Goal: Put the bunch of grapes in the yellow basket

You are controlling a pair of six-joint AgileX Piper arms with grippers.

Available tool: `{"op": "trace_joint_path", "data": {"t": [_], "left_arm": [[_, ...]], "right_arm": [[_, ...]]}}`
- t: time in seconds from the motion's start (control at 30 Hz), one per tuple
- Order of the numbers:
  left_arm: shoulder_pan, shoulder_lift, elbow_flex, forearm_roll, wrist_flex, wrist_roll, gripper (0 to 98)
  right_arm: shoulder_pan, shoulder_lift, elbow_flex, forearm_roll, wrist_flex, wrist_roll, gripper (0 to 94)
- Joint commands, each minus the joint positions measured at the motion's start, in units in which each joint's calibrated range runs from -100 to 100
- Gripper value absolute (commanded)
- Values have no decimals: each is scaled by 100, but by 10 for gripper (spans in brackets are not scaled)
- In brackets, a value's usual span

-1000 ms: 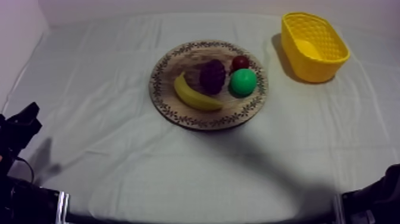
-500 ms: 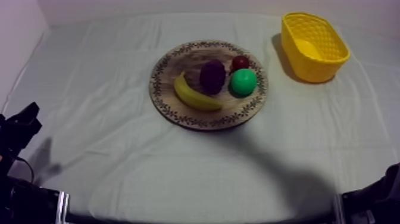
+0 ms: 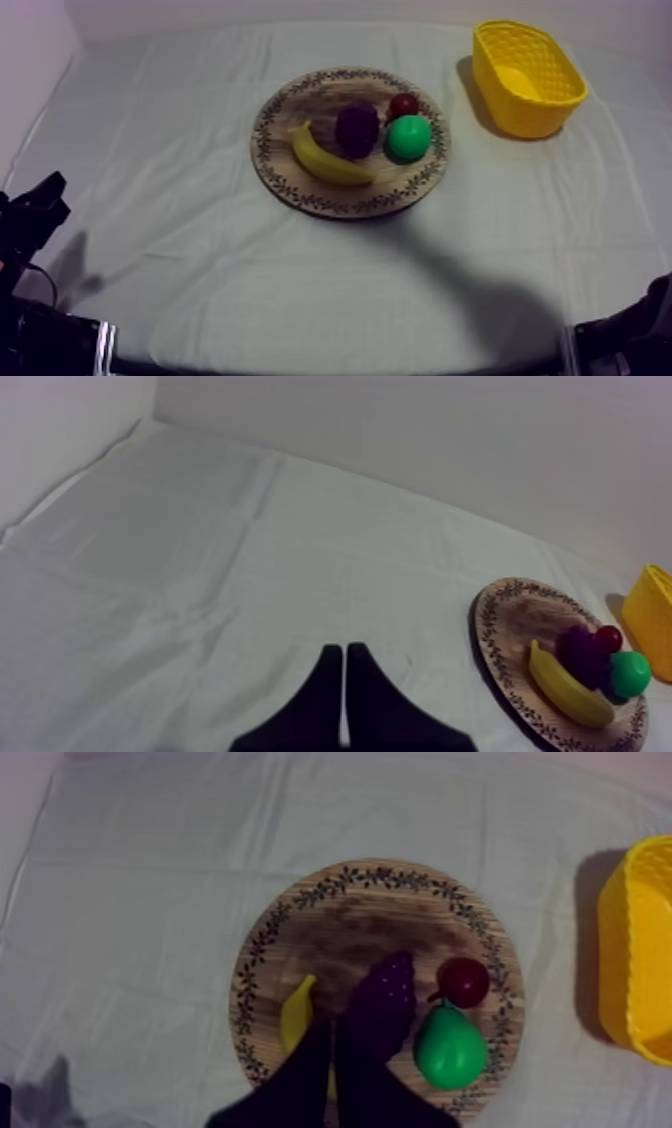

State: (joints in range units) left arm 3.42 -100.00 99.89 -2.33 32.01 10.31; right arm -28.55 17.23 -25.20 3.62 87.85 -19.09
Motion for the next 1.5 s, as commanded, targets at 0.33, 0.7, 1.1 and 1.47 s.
{"op": "trace_joint_path", "data": {"t": [0.33,0.7,1.1,1.47], "left_arm": [[1,0,0,1,0,2,1],[1,0,0,1,0,2,1],[1,0,0,1,0,2,1],[1,0,0,1,0,2,1]], "right_arm": [[-65,-30,305,158,-129,-21,353],[-177,-76,720,422,-250,-213,800],[-155,-24,1018,381,-428,-194,845],[-133,423,1632,292,-945,-214,838]]}}
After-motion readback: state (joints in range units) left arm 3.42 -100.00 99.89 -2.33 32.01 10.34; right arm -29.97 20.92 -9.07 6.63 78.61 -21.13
